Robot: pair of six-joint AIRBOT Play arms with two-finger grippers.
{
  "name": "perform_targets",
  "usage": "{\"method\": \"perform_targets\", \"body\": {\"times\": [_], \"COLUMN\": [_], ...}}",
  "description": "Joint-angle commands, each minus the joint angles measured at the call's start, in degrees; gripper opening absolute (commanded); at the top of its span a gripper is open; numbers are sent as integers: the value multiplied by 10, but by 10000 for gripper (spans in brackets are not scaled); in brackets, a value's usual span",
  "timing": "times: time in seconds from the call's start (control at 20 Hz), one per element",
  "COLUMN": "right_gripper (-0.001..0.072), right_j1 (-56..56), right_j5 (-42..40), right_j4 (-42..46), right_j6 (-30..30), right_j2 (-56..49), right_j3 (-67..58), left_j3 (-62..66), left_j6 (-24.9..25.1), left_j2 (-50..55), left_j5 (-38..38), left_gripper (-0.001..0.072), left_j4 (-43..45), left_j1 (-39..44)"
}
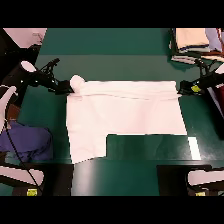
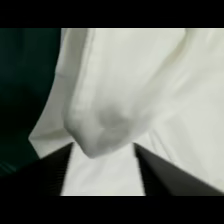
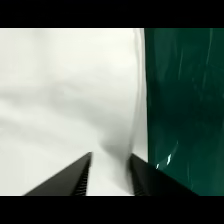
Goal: Fold the shirts.
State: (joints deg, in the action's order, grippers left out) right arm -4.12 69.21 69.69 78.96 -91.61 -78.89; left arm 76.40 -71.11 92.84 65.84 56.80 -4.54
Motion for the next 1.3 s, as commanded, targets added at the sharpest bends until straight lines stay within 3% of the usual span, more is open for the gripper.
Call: {"method": "perform_targets", "body": {"times": [0.0,0.25,0.65,0.9,1.25], "right_gripper": [377,376,375,367,367], "right_j1": [-2,-38,-89,-88,-89], "right_j5": [21,130,102,98,100], "right_j4": [-26,-27,-27,-27,-27], "right_j6": [1,-22,-37,-45,-45], "right_j2": [2,61,213,230,230], "right_j3": [-12,-28,143,176,177], "left_j3": [2,-48,-395,-475,-503], "left_j6": [-39,-34,-39,-8,-4], "left_j2": [-3,-113,-325,-338,-338], "left_j5": [41,114,90,58,0], "left_gripper": [600,600,599,599,599], "left_j4": [5,37,23,-41,-80], "left_j1": [-6,-47,-45,-45,-45]}}
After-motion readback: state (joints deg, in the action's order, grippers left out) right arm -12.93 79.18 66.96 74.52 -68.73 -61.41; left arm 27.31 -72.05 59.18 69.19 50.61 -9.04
